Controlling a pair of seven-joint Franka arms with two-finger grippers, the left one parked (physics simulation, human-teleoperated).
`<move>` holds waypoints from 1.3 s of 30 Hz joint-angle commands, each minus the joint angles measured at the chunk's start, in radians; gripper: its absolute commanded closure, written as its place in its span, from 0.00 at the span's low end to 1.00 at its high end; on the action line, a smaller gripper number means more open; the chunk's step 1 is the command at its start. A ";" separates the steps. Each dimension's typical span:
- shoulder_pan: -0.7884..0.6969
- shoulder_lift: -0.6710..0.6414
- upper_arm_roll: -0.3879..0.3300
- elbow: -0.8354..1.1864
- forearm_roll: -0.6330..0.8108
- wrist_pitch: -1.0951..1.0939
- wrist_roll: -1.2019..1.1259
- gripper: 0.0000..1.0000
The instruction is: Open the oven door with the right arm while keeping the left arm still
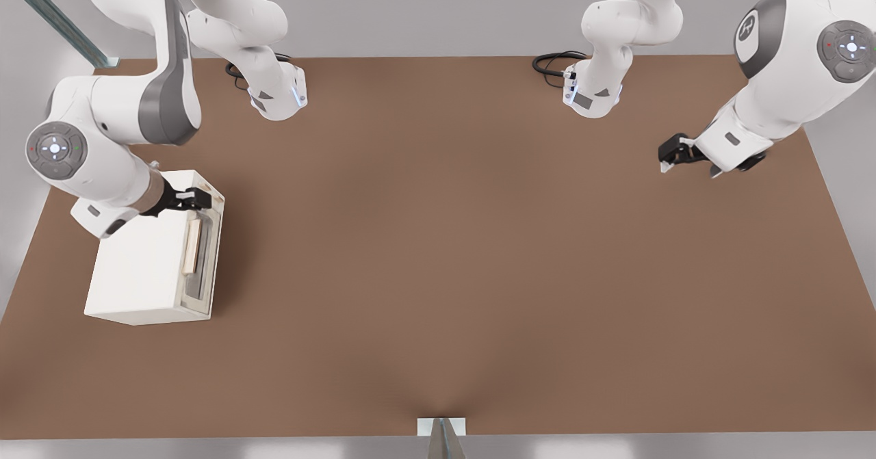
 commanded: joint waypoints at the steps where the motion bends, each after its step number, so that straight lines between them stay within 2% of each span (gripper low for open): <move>1: 0.000 -0.002 -0.002 0.002 -0.006 -0.010 -0.021 0.00; 3: 0.002 0.015 0.000 -0.022 -0.032 -0.007 -0.022 0.00; 4: 0.016 0.064 0.003 -0.027 -0.058 -0.010 -0.021 0.20; 5: 0.031 0.130 -0.002 -0.012 -0.061 -0.020 -0.004 0.79; 7: 0.137 0.315 -0.008 0.114 -0.363 -0.016 0.008 0.79; 8: 0.212 0.375 -0.028 0.134 -0.492 -0.021 0.152 0.79; 9: 0.221 0.409 -0.036 0.132 -0.506 -0.009 0.260 0.79; 12: 0.215 0.414 -0.074 0.118 -0.527 0.039 0.272 0.79; 17: 0.183 0.449 -0.092 0.088 -0.423 0.194 0.367 0.79; 22: 0.163 0.447 -0.108 0.076 -0.415 0.204 0.311 0.79; 24: 0.175 0.360 -0.108 -0.053 -0.415 0.217 0.346 0.79; 25: 0.197 0.302 -0.106 -0.142 -0.421 0.292 0.387 0.79; 27: 0.194 0.263 -0.108 -0.210 -0.427 0.303 0.392 0.79; 39: 0.185 0.217 -0.126 -0.308 -0.467 0.284 0.355 0.79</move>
